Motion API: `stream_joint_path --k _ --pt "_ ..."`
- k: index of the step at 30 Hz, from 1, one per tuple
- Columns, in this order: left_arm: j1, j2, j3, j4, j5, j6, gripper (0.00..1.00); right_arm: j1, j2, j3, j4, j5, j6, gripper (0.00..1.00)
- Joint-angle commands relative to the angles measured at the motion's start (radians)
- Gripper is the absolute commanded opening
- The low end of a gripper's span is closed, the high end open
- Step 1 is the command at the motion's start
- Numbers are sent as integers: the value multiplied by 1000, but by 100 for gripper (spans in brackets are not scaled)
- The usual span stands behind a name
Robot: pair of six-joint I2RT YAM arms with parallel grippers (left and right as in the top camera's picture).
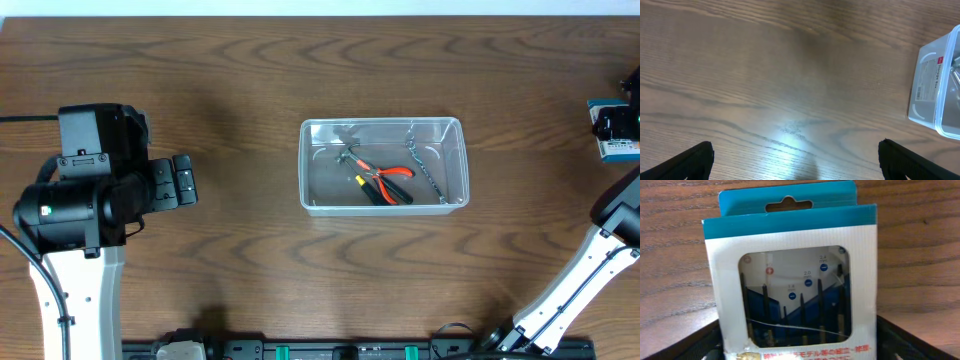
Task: Pack container
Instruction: 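Lower the right gripper around the box and close on it, then lift the box and carry it left toward the container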
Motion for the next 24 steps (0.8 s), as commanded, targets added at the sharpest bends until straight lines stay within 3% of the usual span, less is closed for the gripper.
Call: stream_joint_path --k 1,14,24 --pt "5 5 3 -3 -8 -10 98 -8 29 -31 -18 97 -58 90" --pt "5 5 3 -3 -8 -9 98 -9 13 -29 -42 93 -173 80" --pt "5 5 3 -3 -8 -10 98 -8 6 -28 -42 71 -172 81"
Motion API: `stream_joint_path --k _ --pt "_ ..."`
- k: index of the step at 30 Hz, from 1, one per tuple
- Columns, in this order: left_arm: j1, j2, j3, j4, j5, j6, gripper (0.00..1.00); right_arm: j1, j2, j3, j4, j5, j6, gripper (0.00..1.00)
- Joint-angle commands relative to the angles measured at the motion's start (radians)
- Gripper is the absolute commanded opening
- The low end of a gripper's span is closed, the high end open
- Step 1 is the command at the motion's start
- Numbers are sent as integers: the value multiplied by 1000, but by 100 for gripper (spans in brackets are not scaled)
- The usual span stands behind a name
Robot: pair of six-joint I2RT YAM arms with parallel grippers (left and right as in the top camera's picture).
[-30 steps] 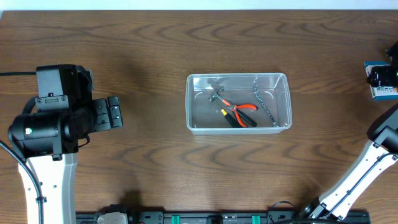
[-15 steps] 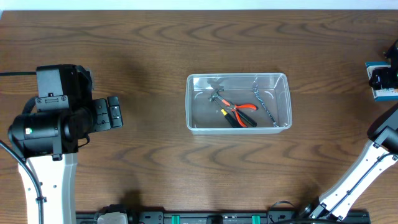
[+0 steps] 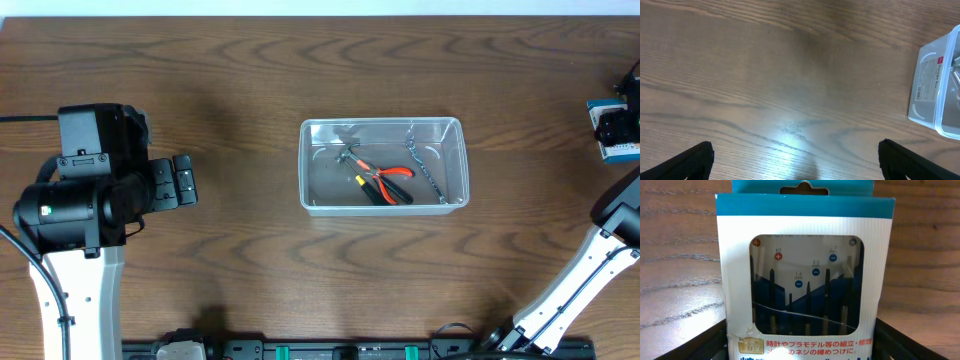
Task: Pack container
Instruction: 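Lift the box and carry it left toward the container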
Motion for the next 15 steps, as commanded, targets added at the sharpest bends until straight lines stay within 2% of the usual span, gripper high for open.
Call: stream_joint_path --k 1,9,15 --pt "5 5 3 -3 -8 -10 98 -8 11 -27 -11 52 -29 82" --pt "5 5 3 -3 -8 -9 98 9 -72 -25 -16 35 -29 82" --pt "5 5 3 -3 -8 -9 98 45 -169 -25 -37 -79 -29 82"
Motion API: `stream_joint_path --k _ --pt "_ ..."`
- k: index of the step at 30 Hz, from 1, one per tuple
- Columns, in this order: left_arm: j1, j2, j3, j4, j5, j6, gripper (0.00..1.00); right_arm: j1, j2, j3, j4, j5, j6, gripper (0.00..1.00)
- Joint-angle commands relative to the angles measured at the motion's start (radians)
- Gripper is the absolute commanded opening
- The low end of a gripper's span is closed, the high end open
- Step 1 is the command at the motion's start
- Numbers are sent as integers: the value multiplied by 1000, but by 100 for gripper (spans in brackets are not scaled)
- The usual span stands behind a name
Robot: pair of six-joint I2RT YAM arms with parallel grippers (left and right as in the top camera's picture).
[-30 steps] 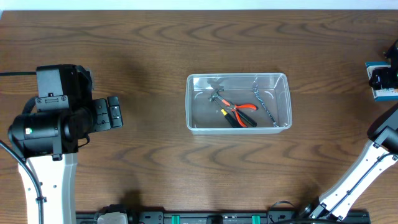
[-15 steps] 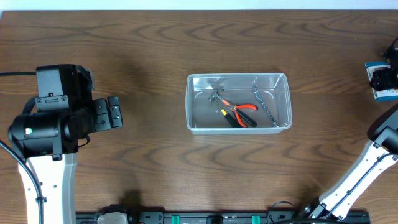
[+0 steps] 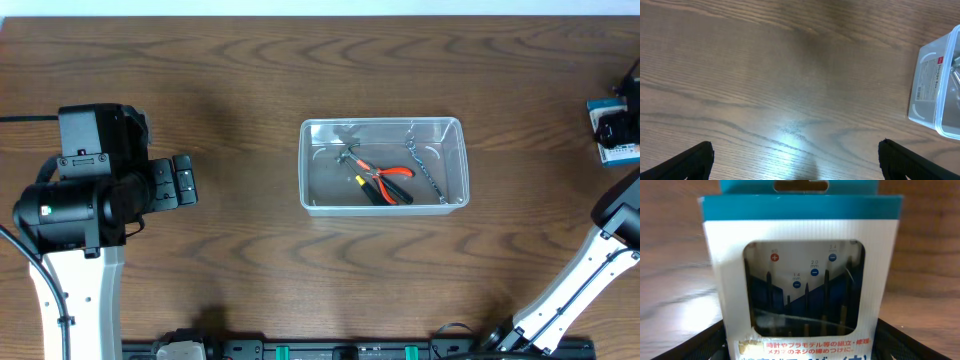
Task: Pack container
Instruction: 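Lift the box and carry it left toward the container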
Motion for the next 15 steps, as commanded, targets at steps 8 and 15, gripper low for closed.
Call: stream_joint_path --k 8,15 --pt "5 5 3 -3 -8 -10 98 107 -266 6 -12 -130 -15 72" --pt "5 5 3 -3 -8 -10 98 180 -381 6 -38 -130 -14 67"
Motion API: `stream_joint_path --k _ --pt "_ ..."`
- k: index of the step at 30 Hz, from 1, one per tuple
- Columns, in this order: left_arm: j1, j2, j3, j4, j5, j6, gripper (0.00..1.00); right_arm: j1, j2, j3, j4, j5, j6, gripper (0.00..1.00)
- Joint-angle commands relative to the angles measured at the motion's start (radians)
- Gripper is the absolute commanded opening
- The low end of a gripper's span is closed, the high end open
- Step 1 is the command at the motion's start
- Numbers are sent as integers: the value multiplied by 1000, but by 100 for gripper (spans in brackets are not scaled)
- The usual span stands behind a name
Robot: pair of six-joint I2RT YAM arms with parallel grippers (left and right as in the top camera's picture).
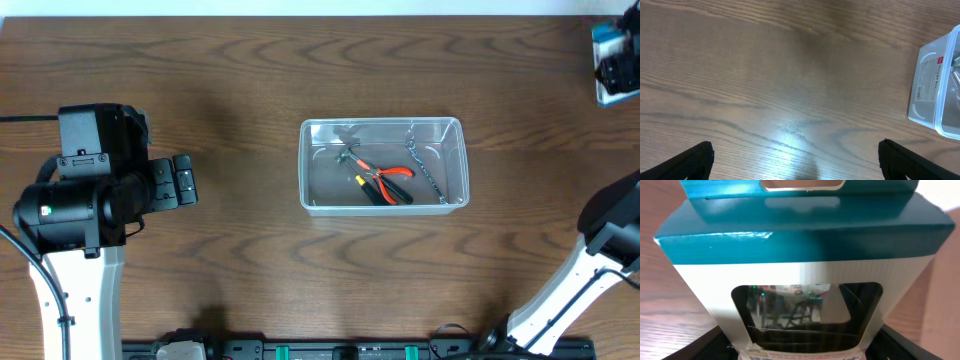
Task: Pack container
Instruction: 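Lift the box and carry it left toward the container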
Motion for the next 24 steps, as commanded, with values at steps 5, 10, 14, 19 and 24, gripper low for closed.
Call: stream_joint_path --k 5,10,14,19,24 --pt "5 5 3 -3 -8 -10 98 97 -136 7 -41 -34 -8 69" --pt "5 5 3 -3 -8 -10 98 185 -209 7 -103 -143 -8 71" --pt "5 5 3 -3 -8 -10 98 265 -247 7 -174 -210 -7 72" --pt "5 5 3 -3 -8 -10 98 373 -253 7 -262 -239 -8 71" --pt "5 5 3 -3 -8 -10 98 482 -253 7 -291 -239 -8 72"
